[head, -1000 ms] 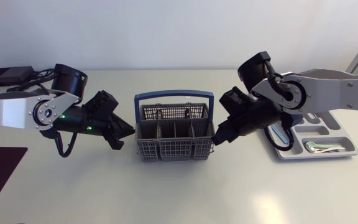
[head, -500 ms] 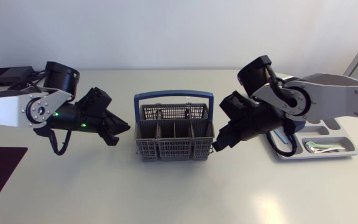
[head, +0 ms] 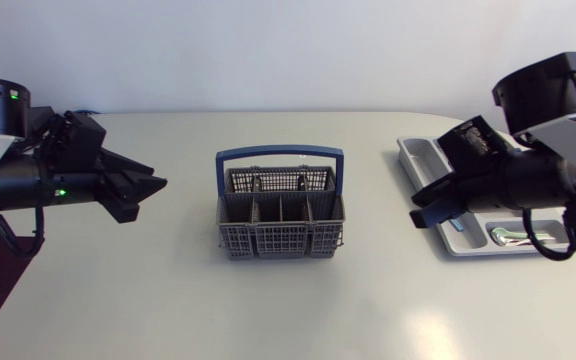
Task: Sort the cutlery from the basket into the organizer compartments.
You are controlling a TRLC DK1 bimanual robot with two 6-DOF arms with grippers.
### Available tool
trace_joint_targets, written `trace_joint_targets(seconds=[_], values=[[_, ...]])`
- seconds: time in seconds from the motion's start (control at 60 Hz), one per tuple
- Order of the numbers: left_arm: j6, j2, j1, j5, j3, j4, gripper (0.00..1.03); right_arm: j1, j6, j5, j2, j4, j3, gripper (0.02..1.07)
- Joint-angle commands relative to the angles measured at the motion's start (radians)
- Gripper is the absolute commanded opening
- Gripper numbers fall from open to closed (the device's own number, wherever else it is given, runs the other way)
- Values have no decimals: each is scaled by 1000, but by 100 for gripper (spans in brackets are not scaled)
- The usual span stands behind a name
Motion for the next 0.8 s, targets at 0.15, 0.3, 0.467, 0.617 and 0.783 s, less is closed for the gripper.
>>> trace_joint_targets(seconds=[0.15, 0.3, 0.467, 0.617, 0.783], values=[[-82, -189, 35, -30, -54, -33, 99, -100, -76, 10, -175, -38, -82, 103], [-134, -288, 74, -79, -83, -22, 98, -138, -104, 18, -269, -33, -120, 103], [-135, -371, 81, -139, -115, -44, 98, -183, -124, 33, -341, -24, -157, 104], [-146, -465, 91, -161, -140, -51, 99, -216, -130, 36, -396, -24, -184, 103], [-143, -575, 99, -161, -184, -53, 99, -230, -124, 53, -481, 1, -246, 103]])
